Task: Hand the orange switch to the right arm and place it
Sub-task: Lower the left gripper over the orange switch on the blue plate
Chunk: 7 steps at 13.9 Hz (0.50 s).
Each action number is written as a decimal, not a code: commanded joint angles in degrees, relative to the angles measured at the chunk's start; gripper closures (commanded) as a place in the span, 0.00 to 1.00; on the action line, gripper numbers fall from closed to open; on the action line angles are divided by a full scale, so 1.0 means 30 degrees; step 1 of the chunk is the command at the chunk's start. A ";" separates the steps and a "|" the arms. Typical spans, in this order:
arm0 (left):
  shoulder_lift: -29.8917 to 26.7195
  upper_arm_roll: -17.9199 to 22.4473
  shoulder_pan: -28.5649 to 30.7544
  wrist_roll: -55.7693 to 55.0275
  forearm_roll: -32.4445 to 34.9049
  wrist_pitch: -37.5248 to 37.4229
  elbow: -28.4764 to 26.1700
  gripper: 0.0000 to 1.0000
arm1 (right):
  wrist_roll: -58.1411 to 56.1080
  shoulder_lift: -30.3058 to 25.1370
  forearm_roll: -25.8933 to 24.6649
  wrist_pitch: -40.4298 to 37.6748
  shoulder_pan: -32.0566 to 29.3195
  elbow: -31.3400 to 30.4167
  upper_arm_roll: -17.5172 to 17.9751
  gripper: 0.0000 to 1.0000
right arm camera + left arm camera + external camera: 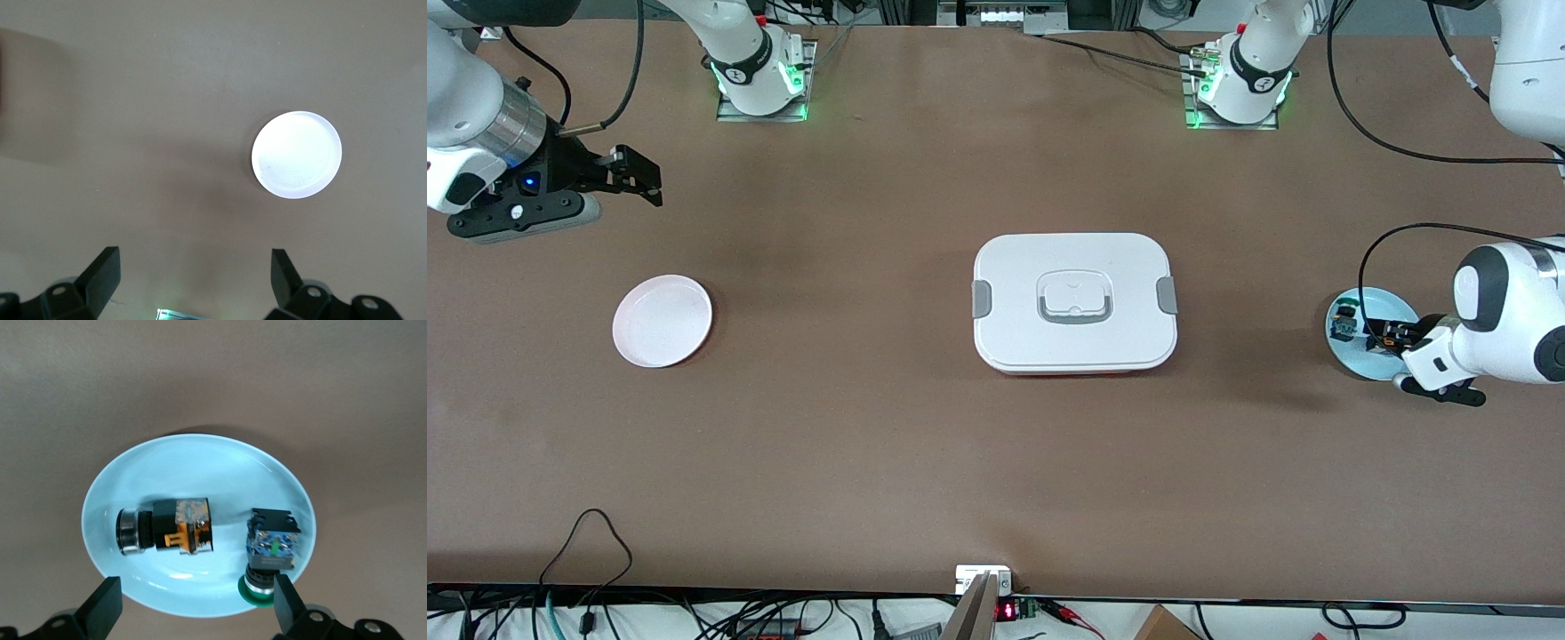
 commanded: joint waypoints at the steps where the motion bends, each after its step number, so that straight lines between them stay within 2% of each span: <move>1: 0.0021 -0.0247 0.0928 0.0361 0.0551 0.0262 0.0157 0.00 | 0.0087 -0.0116 0.0201 -0.0230 -0.0044 0.0066 0.0050 0.00; 5: 0.0344 -0.0365 0.0672 0.0156 0.0580 0.2015 -0.0339 0.00 | 0.0116 -0.0116 0.0201 -0.0259 -0.0044 0.0066 0.0050 0.00; 7: 0.0111 -0.0365 0.0612 0.0127 0.0580 0.3743 -0.1507 0.00 | 0.0116 -0.0087 0.0201 -0.0230 -0.0044 0.0066 0.0050 0.00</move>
